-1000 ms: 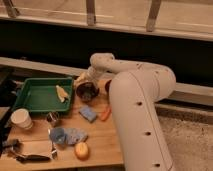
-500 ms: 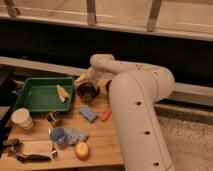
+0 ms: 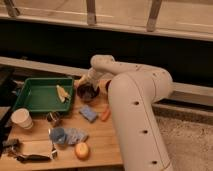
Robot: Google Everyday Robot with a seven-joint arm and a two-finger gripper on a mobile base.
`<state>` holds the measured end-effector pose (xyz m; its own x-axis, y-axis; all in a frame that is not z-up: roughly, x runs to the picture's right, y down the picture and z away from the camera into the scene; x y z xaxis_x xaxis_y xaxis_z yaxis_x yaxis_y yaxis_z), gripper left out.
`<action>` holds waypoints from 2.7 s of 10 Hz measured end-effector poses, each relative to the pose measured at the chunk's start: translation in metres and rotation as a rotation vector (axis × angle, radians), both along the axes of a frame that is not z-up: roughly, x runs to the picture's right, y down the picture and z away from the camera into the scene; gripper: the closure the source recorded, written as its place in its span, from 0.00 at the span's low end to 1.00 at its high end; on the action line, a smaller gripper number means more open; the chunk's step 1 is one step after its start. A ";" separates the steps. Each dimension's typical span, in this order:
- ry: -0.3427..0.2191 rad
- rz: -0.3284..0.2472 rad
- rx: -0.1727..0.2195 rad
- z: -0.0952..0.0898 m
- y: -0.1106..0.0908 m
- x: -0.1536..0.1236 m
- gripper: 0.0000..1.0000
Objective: Place eraser in paper cup
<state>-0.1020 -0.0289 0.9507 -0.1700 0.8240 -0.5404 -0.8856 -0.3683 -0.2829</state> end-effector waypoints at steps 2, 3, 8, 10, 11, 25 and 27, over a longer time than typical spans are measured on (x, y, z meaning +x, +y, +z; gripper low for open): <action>0.002 -0.002 0.000 0.001 0.001 0.000 0.69; 0.004 -0.001 0.000 0.001 0.000 0.001 0.77; 0.010 0.000 0.000 0.002 0.001 0.003 1.00; 0.010 0.007 0.005 -0.001 0.001 0.004 1.00; 0.008 0.010 0.011 -0.003 -0.001 0.003 1.00; -0.150 -0.011 0.266 -0.131 -0.059 -0.032 1.00; -0.262 -0.069 0.260 -0.139 -0.056 -0.078 1.00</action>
